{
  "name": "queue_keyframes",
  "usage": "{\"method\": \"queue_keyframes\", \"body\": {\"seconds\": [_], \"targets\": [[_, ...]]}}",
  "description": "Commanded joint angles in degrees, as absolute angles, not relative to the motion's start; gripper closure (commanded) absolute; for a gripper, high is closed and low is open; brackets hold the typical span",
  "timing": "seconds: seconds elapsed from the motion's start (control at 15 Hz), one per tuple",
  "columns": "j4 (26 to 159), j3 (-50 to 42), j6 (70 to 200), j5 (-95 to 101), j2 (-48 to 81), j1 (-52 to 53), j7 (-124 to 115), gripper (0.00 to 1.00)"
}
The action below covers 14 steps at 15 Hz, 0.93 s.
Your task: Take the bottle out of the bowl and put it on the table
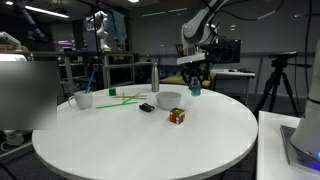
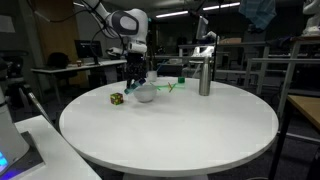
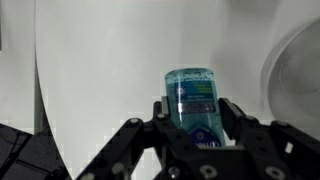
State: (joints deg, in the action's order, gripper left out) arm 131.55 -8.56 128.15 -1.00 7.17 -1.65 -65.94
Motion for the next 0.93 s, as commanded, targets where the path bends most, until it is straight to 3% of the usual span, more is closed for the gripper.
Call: {"method": "queue_keyframes", "body": {"seconds": [0.0, 0.87], "targets": [[131.21, -9.10, 130.04, 8.48, 8.27, -1.33, -75.42, 0.72], [130.61, -9.09, 128.24, 34.46, 9.54, -0.27, -103.09, 0.72]]}}
